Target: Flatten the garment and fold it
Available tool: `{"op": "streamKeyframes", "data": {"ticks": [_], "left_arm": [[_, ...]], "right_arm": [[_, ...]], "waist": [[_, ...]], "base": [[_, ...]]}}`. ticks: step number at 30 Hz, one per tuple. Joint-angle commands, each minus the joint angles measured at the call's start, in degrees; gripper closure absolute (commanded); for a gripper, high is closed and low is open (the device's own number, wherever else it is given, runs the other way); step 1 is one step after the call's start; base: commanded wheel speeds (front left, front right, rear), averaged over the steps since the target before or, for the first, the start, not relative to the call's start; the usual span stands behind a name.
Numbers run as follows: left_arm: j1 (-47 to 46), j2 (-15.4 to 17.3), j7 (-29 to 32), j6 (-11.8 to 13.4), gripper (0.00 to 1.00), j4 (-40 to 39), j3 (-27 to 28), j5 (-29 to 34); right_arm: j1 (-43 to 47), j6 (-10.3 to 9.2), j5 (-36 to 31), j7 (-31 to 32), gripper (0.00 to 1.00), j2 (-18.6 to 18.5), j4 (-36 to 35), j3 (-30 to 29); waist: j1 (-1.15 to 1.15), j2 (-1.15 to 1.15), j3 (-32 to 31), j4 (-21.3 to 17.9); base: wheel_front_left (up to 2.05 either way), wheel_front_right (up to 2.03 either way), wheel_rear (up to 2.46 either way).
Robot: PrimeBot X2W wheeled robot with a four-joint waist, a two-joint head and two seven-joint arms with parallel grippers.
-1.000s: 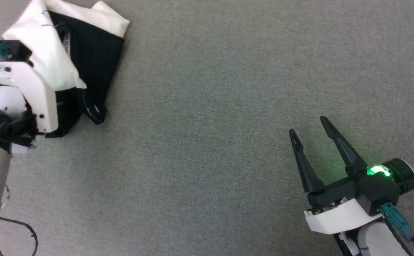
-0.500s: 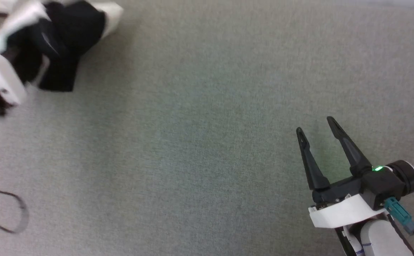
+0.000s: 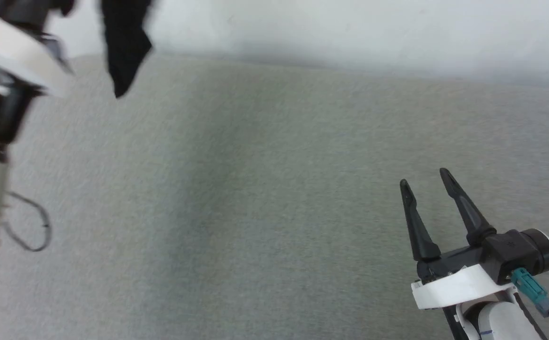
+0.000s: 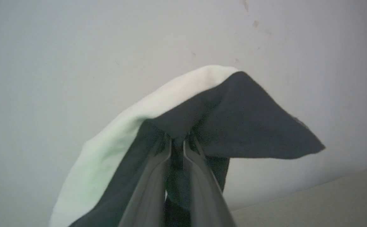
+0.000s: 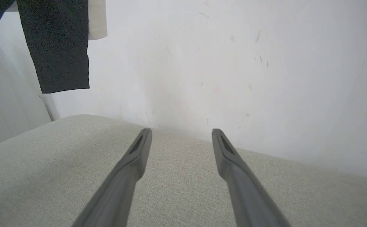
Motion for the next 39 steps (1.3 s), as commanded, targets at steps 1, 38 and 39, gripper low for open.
{"op": "streamKeyframes", "data": {"ticks": [1, 38, 39], "left_arm": [[0.32, -1.48, -0.46, 0.21, 1.00, -1.67, -0.91, 0.62], [17.72, -15.82, -14.47, 5.49, 0.00, 10.89, -26.05, 3.81], [18.50, -15.06, -14.66, 6.67, 0.00, 9.46, -24.18, 3.43]], "right_arm": [[0.46, -0.11, 0.32, -0.26, 0.00, 0.16, 0.04, -0.04], [3.62, -0.11, 1.46, -0.26, 0.00, 0.28, 2.74, -2.09], [3.95, -0.11, 1.34, -0.26, 0.00, 0.28, 2.94, -2.20]], "waist": [[0.02, 0.00, -3.48, -3.78], [0.02, 0.00, -7.38, -12.28], [0.02, 0.00, -7.87, -11.71]], "base": [[0.00, 0.00, 0.00], [0.00, 0.00, 0.00], [0.00, 0.00, 0.00]]}}
